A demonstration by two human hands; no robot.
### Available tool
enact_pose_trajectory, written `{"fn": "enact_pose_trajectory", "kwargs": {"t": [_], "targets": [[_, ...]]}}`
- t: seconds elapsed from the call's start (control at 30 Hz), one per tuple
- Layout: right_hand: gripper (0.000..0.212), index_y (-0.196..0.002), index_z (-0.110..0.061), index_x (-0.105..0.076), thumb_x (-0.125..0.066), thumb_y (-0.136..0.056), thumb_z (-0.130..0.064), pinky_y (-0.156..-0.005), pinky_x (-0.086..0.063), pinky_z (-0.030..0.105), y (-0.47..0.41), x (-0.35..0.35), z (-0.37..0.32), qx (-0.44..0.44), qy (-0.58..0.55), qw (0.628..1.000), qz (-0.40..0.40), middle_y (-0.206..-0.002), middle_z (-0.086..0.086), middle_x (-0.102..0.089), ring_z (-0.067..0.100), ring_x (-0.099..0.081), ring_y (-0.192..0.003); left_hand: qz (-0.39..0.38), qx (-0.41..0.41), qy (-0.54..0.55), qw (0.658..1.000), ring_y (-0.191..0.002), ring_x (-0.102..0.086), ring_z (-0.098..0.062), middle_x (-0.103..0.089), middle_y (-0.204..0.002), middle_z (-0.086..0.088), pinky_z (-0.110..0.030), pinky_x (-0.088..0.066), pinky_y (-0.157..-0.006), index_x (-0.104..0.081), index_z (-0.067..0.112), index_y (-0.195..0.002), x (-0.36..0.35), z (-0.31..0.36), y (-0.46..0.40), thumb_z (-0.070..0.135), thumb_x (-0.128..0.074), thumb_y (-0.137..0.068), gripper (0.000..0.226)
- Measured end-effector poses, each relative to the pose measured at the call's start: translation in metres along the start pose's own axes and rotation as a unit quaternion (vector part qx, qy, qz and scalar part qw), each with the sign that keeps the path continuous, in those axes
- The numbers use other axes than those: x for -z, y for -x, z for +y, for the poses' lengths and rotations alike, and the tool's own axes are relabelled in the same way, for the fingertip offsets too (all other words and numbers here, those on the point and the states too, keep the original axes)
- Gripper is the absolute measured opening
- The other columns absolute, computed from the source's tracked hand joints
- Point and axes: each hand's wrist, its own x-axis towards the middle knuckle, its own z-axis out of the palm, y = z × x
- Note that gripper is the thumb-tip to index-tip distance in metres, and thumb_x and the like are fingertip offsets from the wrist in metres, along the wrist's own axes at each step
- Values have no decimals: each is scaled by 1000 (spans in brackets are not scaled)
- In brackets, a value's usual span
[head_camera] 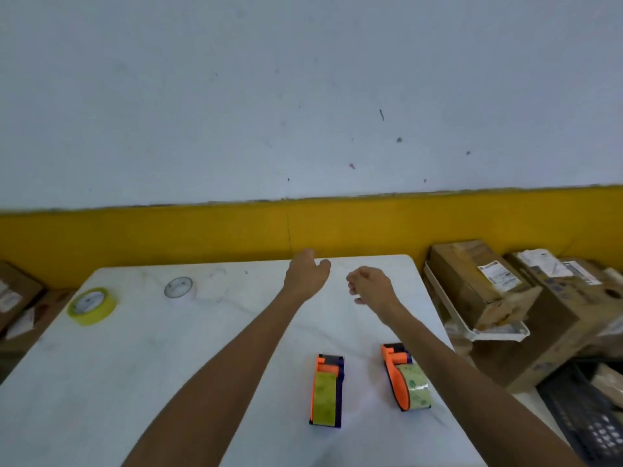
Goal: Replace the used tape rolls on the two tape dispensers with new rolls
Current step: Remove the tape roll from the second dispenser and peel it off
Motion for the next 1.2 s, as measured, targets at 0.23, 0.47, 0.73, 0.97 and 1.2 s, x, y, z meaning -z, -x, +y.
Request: {"fn": "enact_pose_trajectory", "kwargs": {"t": [0.23, 0.47, 0.73, 0.97, 1.2], "targets": [[24, -92, -4, -67, -52, -90, -22, -70, -53, 32, 9, 29, -5, 54, 17, 997, 47, -85, 9, -65, 19, -59, -77, -18, -28, 23, 999, -85, -51, -21, -59, -99, -9, -36, -46, -72, -57, 7, -109, -9, 18, 12, 27, -47, -94, 26], [20, -95, -7, -67, -51, -92, -20, -73, -54, 33, 14, 54, 30, 12, 21, 997, 72, -87, 9, -65, 21, -60, -81, -67, -15, 10, 998, -94, -57, -20, -60, -110, -8, -29, -44, -72, -54, 10, -117, -52, 16, 19, 27, -48, -94, 29], [16, -77, -12, -63, -51, -87, -17, -68, -49, 35, 20, 87, 88, -89, -3, 992, 90, -79, 9, -62, 22, -56, -73, -128, 24, 59, 990, -101, -64, -27, -63, -109, -10, -29, -46, -69, -59, 5, -107, -111, 12, 32, 17, -44, -90, 25], [10, -79, -21, -62, -52, -81, -23, -88, -53, 46, 28, 104, 165, -183, 7, 980, 84, -95, 9, -66, 26, -62, -88, -155, 98, 35, 982, -74, -50, -23, -61, -94, -14, -29, -38, -60, -55, 6, -84, -192, -22, 57, 15, -41, -90, 18], [14, -81, -19, -68, -59, -81, -30, -79, -61, 44, 39, 92, 214, -232, 22, 970, 71, -90, 9, -72, 28, -70, -85, -197, 236, 91, 947, -77, -56, -28, -62, -91, -13, -31, -38, -62, -62, 3, -89, -246, -59, 85, 20, -38, -91, 29]]}}
